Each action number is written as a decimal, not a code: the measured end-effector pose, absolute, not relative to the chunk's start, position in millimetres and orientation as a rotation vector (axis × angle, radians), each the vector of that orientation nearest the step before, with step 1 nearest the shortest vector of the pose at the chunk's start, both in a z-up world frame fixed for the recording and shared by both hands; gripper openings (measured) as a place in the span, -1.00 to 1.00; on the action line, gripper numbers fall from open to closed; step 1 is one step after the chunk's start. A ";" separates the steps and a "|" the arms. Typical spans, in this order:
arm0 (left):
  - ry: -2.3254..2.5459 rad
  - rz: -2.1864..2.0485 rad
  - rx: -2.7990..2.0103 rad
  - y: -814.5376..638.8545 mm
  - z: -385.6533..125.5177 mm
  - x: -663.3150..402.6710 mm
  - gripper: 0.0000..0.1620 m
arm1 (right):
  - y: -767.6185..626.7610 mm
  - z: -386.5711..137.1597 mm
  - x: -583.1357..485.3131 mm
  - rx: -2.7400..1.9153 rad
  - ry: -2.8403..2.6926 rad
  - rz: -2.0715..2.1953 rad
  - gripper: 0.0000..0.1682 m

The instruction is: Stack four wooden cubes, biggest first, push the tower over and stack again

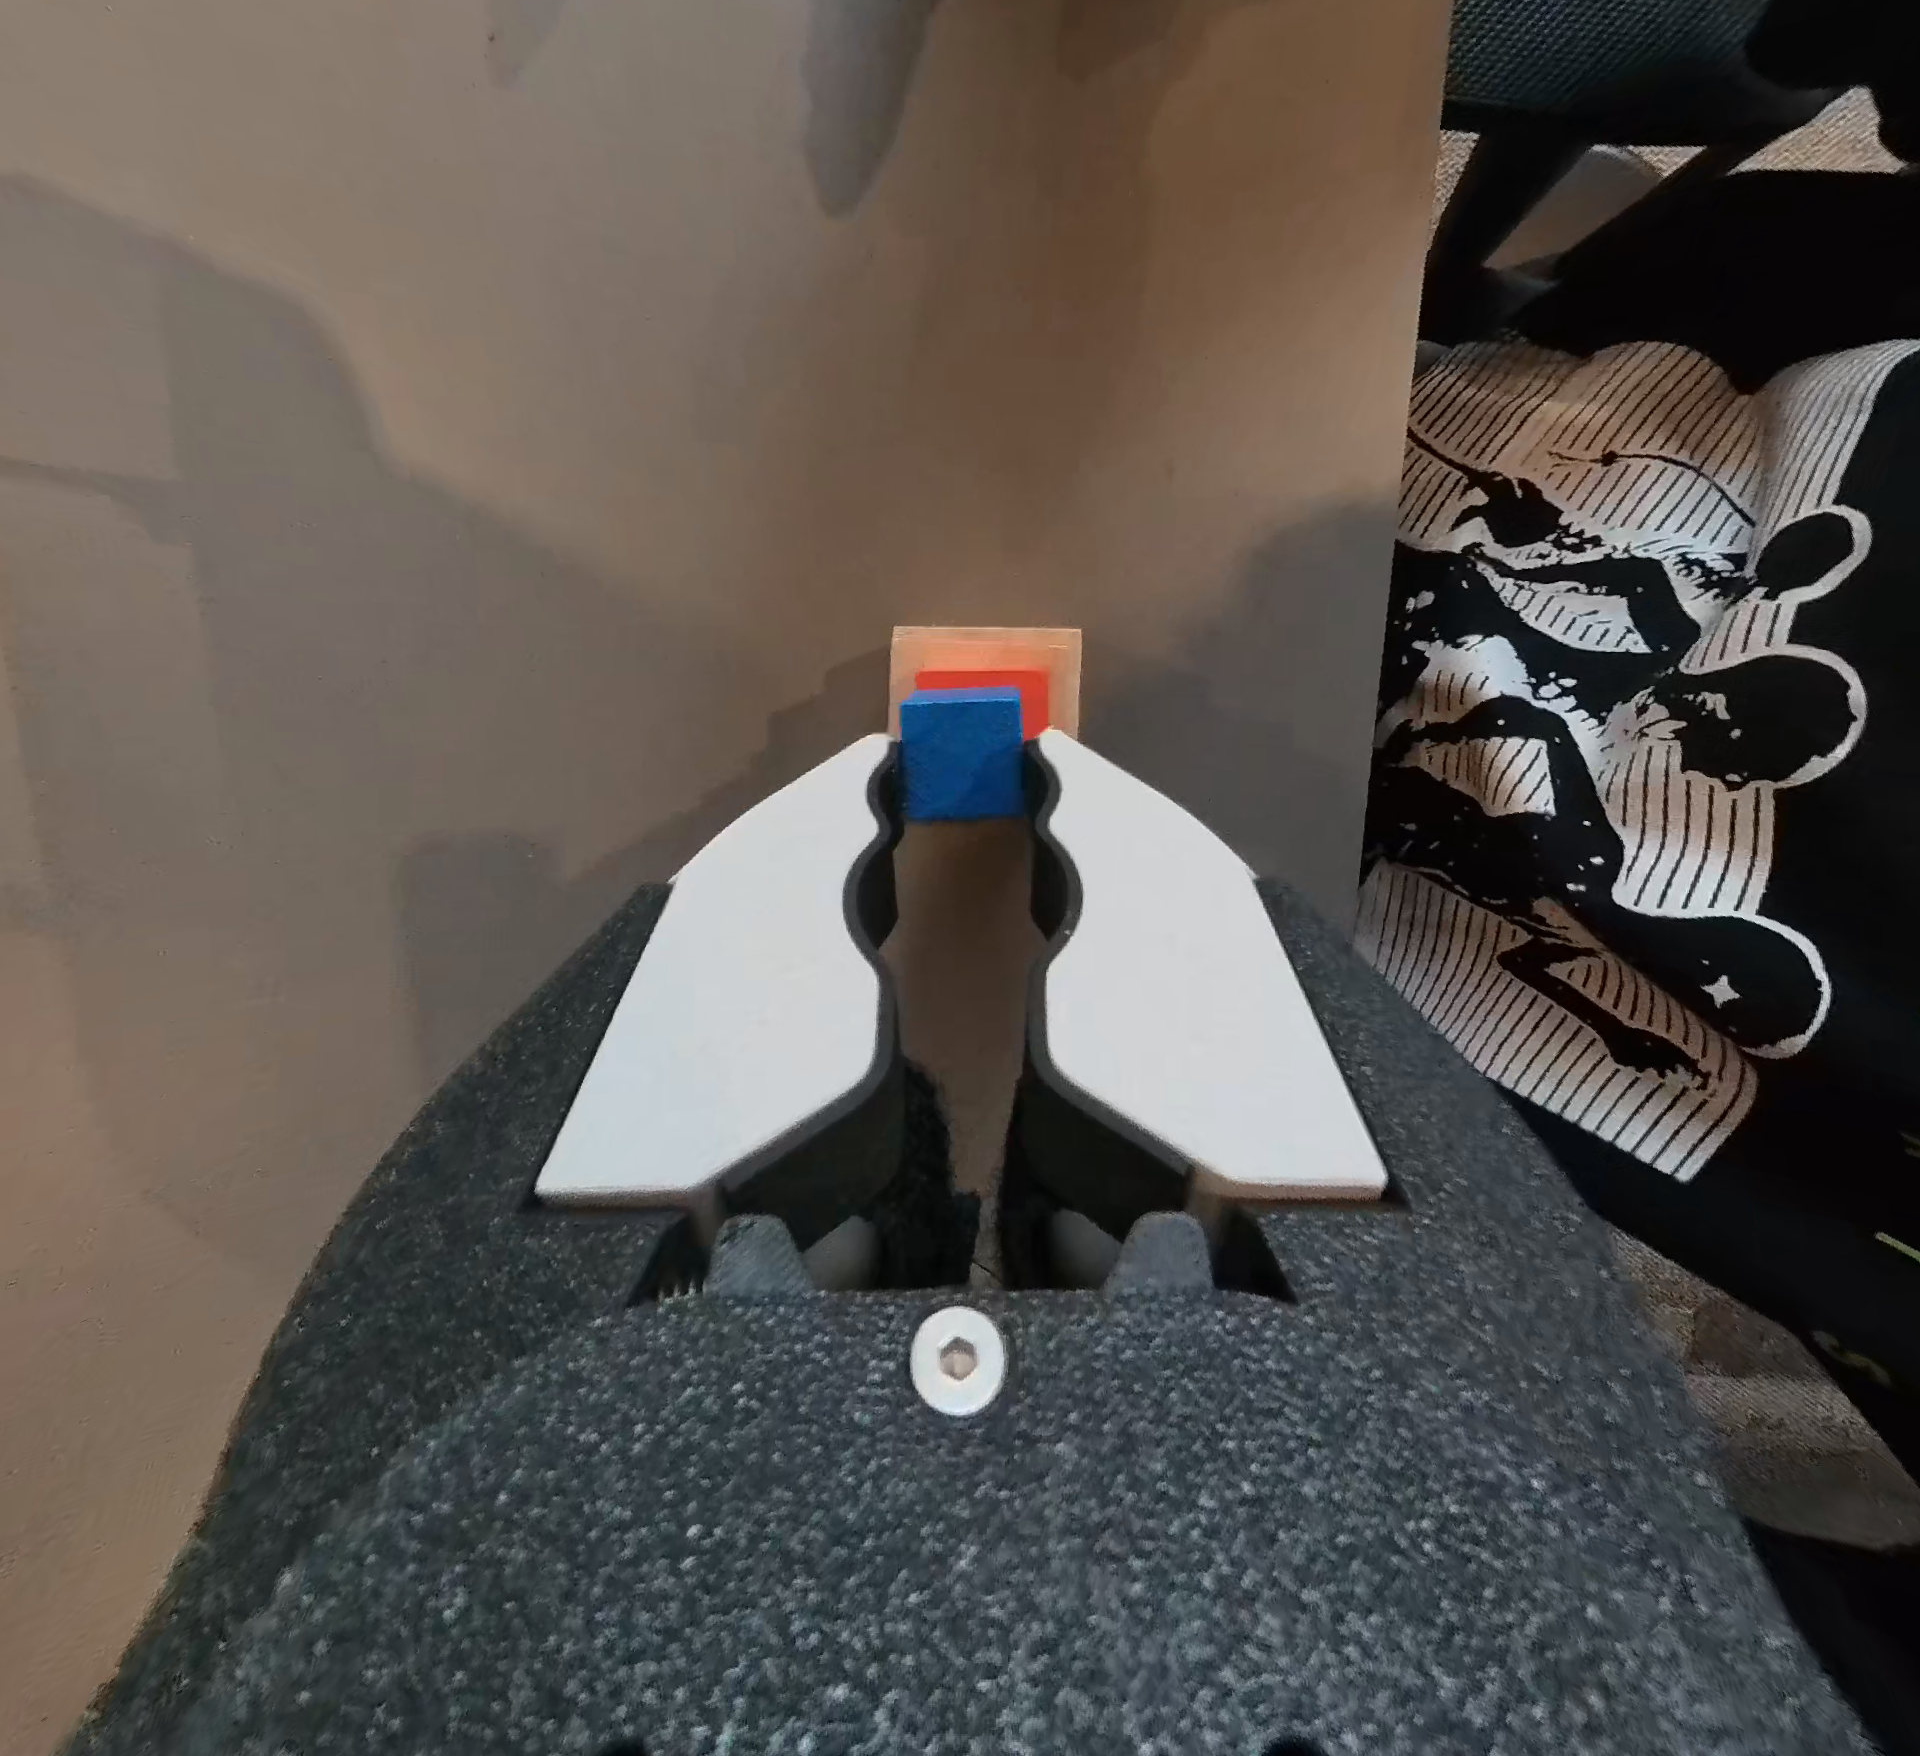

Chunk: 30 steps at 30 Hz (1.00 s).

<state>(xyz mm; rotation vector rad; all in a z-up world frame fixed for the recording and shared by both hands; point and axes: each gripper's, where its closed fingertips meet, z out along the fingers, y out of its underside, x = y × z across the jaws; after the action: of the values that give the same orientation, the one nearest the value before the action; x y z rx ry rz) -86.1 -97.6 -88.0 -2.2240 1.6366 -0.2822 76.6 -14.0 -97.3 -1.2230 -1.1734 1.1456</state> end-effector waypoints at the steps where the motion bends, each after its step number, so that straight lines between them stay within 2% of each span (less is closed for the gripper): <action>1: 1.646 -0.282 -2.224 -98.1 -88.6 -85.2 -0.74 | -13.9 -97.2 76.7 -1.223 -1.172 1.147 0.18; 9: 1.672 -0.277 -2.228 -96.7 -90.5 -81.9 -0.70 | -14.0 -97.0 76.8 -1.222 -1.172 1.150 0.19; 11: 1.677 -0.261 -2.230 -96.4 -91.4 -83.0 -0.56 | -14.0 -97.0 76.9 -1.222 -1.172 1.152 0.19; 17: 1.658 -0.284 -2.210 -97.9 -85.4 -83.7 -0.33 | -14.1 -96.6 77.3 -1.219 -1.171 1.150 0.19; 19: 1.615 -0.346 -2.175 -98.6 -77.6 -81.4 -0.12 | -14.0 -96.5 77.4 -1.220 -1.170 1.151 0.19; 24: 1.478 -0.479 -1.998 -95.2 -56.8 -84.4 0.26 | -14.4 -97.0 77.1 -1.220 -1.173 1.150 0.19; 30: 1.329 -0.590 -1.856 -95.5 -51.5 -109.5 0.40 | -14.2 -97.7 76.7 -1.225 -1.175 1.150 0.19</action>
<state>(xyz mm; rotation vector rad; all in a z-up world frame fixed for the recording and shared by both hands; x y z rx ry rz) -109.5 -95.5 -51.5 -1.8562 1.3293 -0.5901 76.7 -14.2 -97.7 -1.2252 -1.1752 1.1499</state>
